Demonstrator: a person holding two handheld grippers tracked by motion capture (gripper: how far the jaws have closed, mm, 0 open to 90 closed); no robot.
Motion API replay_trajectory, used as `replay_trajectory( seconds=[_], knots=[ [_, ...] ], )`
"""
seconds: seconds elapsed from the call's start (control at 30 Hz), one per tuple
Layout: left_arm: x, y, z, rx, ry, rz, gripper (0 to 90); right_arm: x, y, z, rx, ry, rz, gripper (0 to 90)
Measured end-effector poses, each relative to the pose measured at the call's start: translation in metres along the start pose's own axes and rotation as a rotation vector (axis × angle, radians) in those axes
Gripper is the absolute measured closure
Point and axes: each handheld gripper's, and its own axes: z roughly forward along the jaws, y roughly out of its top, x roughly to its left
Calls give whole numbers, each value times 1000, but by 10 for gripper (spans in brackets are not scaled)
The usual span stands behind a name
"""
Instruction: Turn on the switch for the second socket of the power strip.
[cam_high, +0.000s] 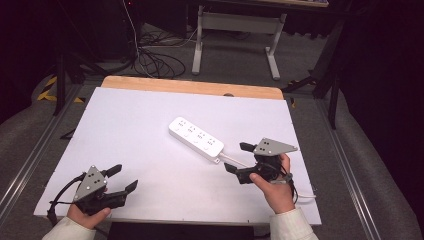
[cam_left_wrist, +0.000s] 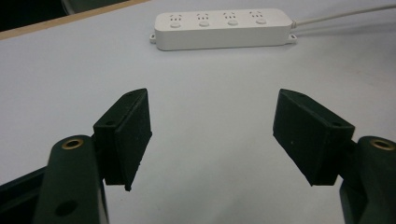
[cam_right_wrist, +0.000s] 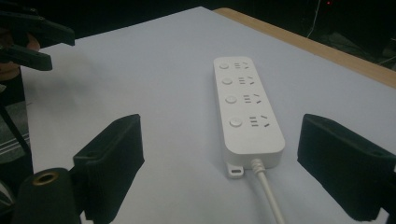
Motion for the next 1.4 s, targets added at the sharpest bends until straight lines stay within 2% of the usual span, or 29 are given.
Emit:
replay_trajectory(
  seconds=[0.13, 0.23, 0.33, 0.37, 0.6, 0.73, 0.83, 0.97, 1.2, 1.3, 1.33, 1.4],
  knots=[
    [1, 0, -2, -17, -14, -33, 282, -4, -12, -7, -8, -9, 32, 148],
    [2, 0, -1, -13, -12, -24, 282, -5, -23, -12, -2, -16, 54, 144],
    [1, 0, -2, -16, -11, -15, 282, -5, -28, -13, 3, -23, 54, 141],
    [0, 0, -2, -18, -12, -23, 282, -5, -31, -14, 6, -26, 57, 141],
    [-1, 1, -3, -13, 5, 15, 282, -7, -51, -19, 4, -48, 70, 140],
    [-2, 1, -3, -15, 3, 17, 282, -7, -61, -22, 7, -50, 76, 140],
    [-1, 1, -4, -17, -1, 12, 282, -6, -67, -22, 26, -56, 65, 140],
    [-2, 0, -3, -28, -13, -17, 281, -5, -75, -22, 58, -67, 61, 140],
    [0, -2, -4, -11, -12, -7, 281, -6, -88, -22, 80, -70, 97, 140],
    [0, -5, -3, 23, -11, -7, 281, -5, -92, -23, 94, -91, 89, 140],
    [0, -6, -4, 28, -3, 11, 281, -5, -93, -23, 99, -103, 82, 140],
    [-1, -6, -5, 20, -5, 4, 280, -2, -97, -23, 128, -136, 59, 140]
  ],
)
